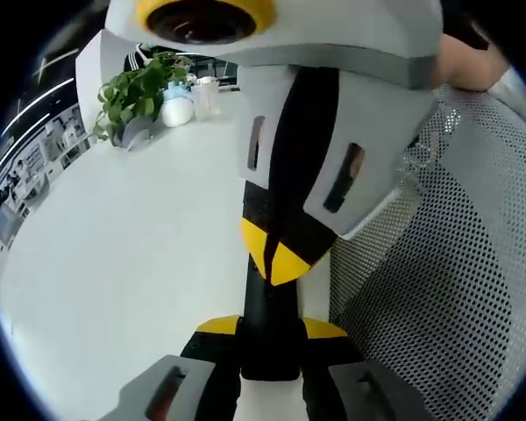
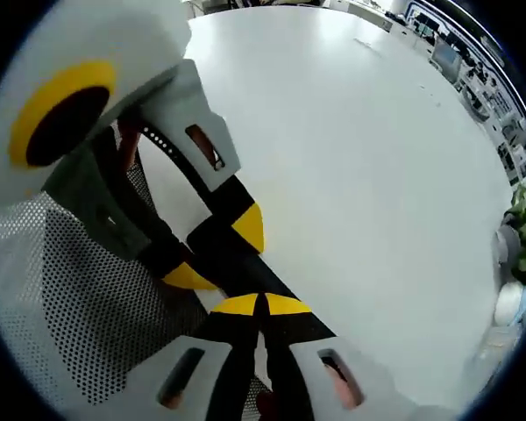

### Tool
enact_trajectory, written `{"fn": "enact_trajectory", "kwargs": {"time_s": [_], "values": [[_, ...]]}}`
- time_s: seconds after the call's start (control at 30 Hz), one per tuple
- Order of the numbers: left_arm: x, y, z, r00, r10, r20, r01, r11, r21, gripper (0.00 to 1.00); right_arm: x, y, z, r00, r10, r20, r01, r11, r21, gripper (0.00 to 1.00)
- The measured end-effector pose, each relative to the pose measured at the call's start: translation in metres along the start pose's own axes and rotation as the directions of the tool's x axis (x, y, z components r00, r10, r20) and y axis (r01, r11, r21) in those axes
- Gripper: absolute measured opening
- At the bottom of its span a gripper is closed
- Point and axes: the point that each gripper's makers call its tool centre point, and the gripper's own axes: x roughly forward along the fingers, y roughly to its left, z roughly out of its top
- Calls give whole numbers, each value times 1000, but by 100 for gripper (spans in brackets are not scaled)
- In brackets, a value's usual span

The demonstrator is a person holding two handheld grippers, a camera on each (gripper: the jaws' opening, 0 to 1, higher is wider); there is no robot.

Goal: Press the specified remote control buttons in sequence, fully releasing each button before pressing the next.

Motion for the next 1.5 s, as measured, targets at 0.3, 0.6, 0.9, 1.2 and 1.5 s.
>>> {"fn": "enact_trajectory", "kwargs": {"time_s": [0.3,0.6,0.9,1.2,1.5], "values": [[0,0,0,1000,2,2,-2,1000,1,25,-1,0,0,999,34,19,-35,997,71,0],[0,0,0,1000,5,4,-5,1000,14,25,-1,1,-1,998,50,29,-52,995,86,0],[-1,0,-1,1000,-5,2,5,1000,0,25,-1,1,0,998,52,44,-56,994,89,0],[-2,0,-3,1000,2,-28,-2,1000,24,25,-1,1,0,997,62,50,-67,993,102,0],[-3,0,-3,1000,2,-27,-1,1000,23,25,-1,2,0,995,77,57,-84,988,132,0]]}}
